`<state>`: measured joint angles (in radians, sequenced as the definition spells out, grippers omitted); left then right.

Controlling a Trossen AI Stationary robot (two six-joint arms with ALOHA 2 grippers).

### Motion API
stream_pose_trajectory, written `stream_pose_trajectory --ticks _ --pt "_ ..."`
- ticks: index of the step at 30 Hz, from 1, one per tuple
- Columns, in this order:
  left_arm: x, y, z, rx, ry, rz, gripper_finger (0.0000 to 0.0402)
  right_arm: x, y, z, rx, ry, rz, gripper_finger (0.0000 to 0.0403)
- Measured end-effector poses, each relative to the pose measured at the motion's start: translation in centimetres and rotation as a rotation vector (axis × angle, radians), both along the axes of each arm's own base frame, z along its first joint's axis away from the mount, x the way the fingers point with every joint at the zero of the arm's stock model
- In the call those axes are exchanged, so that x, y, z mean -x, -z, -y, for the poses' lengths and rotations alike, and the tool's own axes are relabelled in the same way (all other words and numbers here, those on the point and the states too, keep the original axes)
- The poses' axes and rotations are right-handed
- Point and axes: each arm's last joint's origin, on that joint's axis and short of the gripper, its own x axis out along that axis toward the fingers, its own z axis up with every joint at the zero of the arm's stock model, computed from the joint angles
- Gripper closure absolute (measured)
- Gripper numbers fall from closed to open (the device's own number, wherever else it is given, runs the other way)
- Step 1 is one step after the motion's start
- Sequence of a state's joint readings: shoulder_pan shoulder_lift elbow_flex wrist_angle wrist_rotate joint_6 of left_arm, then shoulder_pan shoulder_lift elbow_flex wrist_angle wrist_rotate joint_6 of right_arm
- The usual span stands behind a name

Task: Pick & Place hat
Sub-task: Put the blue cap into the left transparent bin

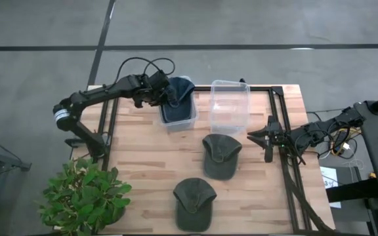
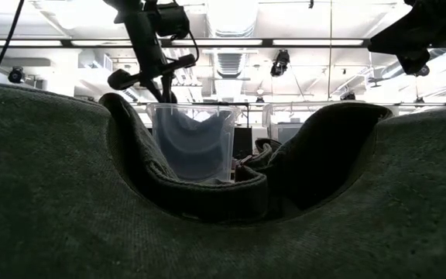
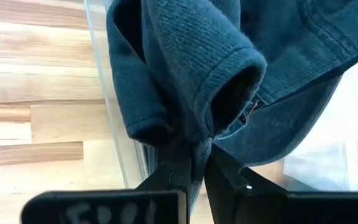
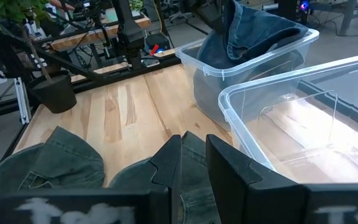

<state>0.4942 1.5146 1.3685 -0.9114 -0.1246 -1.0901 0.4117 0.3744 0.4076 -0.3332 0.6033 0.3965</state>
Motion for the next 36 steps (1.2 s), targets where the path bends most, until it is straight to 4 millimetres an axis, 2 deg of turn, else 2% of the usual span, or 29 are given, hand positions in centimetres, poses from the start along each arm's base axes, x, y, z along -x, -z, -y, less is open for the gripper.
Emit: stream_pose_trajectory --ticks 36 --pt "-0.07 -0.02 0.19 -0.072 -0.039 -0.038 0.0371 0.00 0.00 -0.01 0.003 -0.002 -0.001 0.0335"
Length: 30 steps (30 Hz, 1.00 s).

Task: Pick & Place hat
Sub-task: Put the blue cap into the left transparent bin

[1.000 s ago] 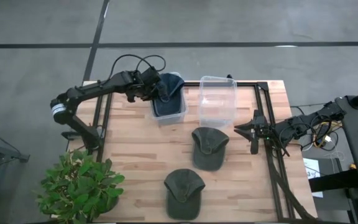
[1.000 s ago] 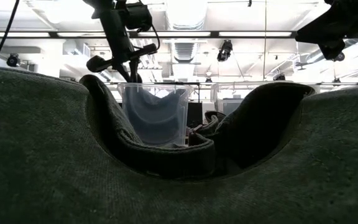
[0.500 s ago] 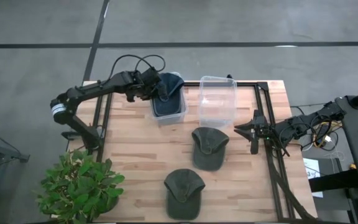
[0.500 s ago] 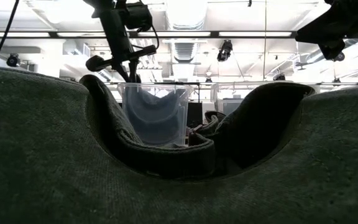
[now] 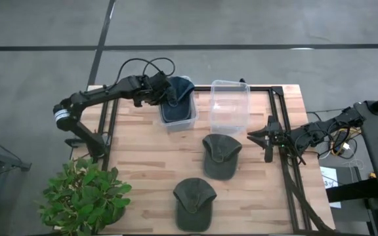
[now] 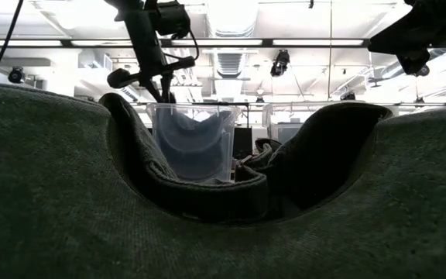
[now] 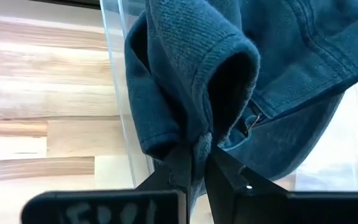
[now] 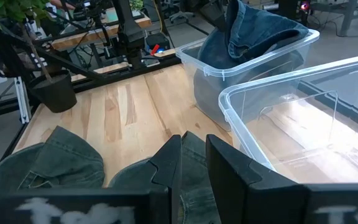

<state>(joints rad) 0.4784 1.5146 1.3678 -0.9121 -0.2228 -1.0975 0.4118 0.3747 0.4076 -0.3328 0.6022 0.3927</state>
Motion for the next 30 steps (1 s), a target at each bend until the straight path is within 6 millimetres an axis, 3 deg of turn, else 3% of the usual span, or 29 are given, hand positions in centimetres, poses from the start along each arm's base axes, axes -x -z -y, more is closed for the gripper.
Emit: stream_pose_trajectory --ticks 5,17,24,30 --pt "-0.3 -0.1 0.3 -0.006 0.013 0.012 0.0363 0.0 0.0 0.0 0.000 0.000 0.000 0.0335" --pt "-0.4 -0.4 0.7 0.024 -0.028 0.067 0.0279 0.0 0.0 0.0 -0.003 -0.010 -0.001 0.0335" --pt "0.1 -3.7 1.8 -0.031 -0.010 0.182 0.0278 0.0 0.0 -0.1 -0.009 -0.032 -0.004 0.0335" --pt "-1.1 -5.7 2.0 -0.222 0.002 0.238 0.0278 0.0 0.0 -0.1 -0.010 -0.034 -0.004 0.0335"
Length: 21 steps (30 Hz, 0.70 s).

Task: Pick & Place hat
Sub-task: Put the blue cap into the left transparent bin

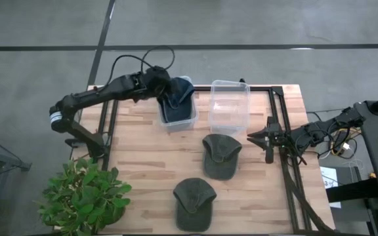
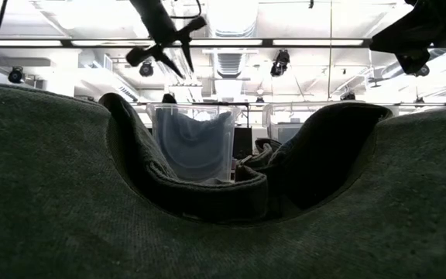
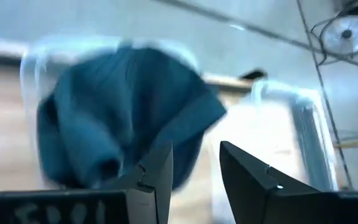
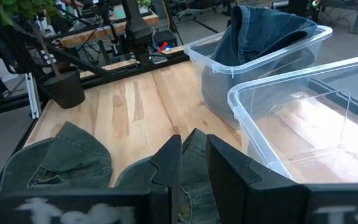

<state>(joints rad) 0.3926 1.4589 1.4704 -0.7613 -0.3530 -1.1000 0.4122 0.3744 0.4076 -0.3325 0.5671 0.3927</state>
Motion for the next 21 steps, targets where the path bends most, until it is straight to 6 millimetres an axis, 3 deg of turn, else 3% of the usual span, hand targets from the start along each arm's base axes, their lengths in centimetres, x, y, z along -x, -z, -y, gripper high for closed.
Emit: stream_pose_trajectory --ticks 4,11,21 --pt "-0.8 0.9 -1.4 -0.069 -0.032 -0.057 0.0278 0.0 0.0 0.0 -0.003 0.001 0.001 0.0335" --pt "-2.1 4.2 -4.2 -0.059 -0.046 -0.196 0.0278 0.0 0.0 0.0 -0.037 0.010 0.007 0.0335" --pt "-3.8 8.3 -5.0 0.044 -0.004 -0.330 0.0278 0.0 0.0 0.0 -0.050 0.013 0.008 0.0335"
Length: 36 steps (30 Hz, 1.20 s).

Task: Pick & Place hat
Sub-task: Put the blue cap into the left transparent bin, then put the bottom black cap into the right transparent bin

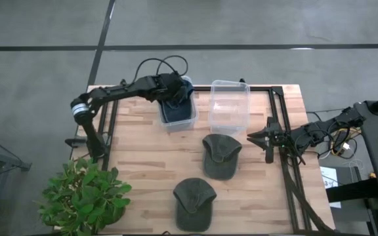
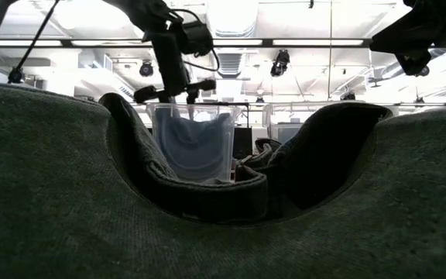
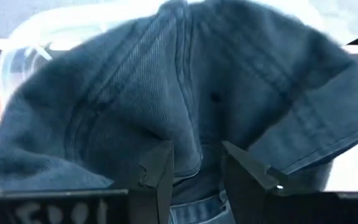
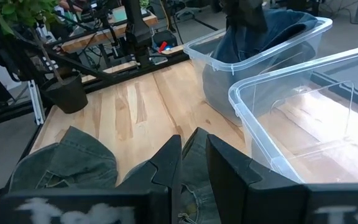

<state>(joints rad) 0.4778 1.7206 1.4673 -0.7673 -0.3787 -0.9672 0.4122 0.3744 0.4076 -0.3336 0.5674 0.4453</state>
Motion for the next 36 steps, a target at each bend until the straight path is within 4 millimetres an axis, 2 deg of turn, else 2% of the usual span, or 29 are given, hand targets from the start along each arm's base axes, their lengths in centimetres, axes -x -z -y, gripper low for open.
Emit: stream_pose_trajectory --ticks 11,14,17,21,25,31,36 --pt "-0.8 1.5 -0.2 0.051 0.019 -0.023 0.0278 0.0 0.0 -0.1 -0.006 -0.019 -0.002 0.0335" --pt "-0.8 -0.4 0.1 0.031 0.035 0.026 0.0278 0.0 0.0 -0.1 -0.015 -0.025 -0.002 0.0335" --pt "-0.5 -4.3 1.4 -0.034 0.082 0.121 0.0278 0.0 0.0 -0.1 -0.016 -0.026 -0.002 0.0335" --pt "0.0 -8.7 4.9 -0.081 0.173 0.223 0.0278 0.0 0.0 -0.1 -0.016 -0.026 -0.003 0.0335" --pt "0.0 -11.3 10.0 -0.087 0.314 0.290 0.0278 0.0 0.0 -0.1 -0.015 -0.025 -0.004 0.0335" --pt "-0.9 -10.9 16.8 -0.027 0.494 0.299 0.0278 0.0 0.1 -0.1 -0.012 -0.024 -0.008 0.0335" --pt "-1.4 -9.6 20.6 0.053 0.543 0.270 0.0278 0.0 0.1 -0.1 -0.012 -0.024 -0.008 0.0335"
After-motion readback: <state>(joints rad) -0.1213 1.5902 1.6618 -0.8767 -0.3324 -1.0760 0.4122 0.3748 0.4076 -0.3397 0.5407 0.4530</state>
